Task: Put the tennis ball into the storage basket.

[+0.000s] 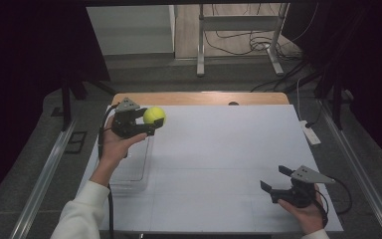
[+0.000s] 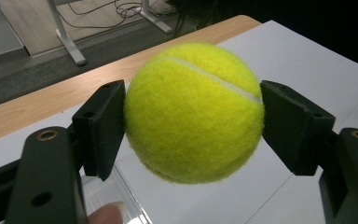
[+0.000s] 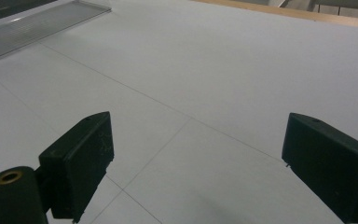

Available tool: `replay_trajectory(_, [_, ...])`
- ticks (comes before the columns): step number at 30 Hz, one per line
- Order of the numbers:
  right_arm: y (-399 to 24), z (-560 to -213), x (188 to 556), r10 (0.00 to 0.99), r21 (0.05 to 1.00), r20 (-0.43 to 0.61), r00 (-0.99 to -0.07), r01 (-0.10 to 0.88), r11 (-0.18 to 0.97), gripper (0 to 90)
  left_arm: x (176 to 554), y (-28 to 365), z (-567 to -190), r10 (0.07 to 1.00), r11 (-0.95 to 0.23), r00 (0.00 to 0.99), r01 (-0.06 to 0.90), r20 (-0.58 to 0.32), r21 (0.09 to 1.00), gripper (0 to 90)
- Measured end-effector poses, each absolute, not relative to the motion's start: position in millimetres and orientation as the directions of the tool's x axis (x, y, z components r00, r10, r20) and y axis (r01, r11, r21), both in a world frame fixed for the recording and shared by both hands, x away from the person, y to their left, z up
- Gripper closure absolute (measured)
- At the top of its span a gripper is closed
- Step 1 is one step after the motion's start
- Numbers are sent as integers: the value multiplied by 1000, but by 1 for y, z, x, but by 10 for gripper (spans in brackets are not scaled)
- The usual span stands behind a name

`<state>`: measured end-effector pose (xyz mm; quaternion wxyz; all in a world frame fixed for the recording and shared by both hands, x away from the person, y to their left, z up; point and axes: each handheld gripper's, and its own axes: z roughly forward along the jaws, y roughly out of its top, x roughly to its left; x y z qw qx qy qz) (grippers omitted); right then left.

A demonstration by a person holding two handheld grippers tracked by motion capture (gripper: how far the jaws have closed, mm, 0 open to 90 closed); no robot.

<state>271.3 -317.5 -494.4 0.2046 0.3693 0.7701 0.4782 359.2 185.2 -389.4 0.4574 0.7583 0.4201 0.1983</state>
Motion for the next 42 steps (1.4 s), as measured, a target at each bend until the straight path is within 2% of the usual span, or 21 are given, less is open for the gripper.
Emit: replay_trajectory(42, [-318, -494, 272, 765, 889, 31, -643, 368, 273, 92, 365, 208, -392, 873, -187, 483, 465, -71, 865, 273])
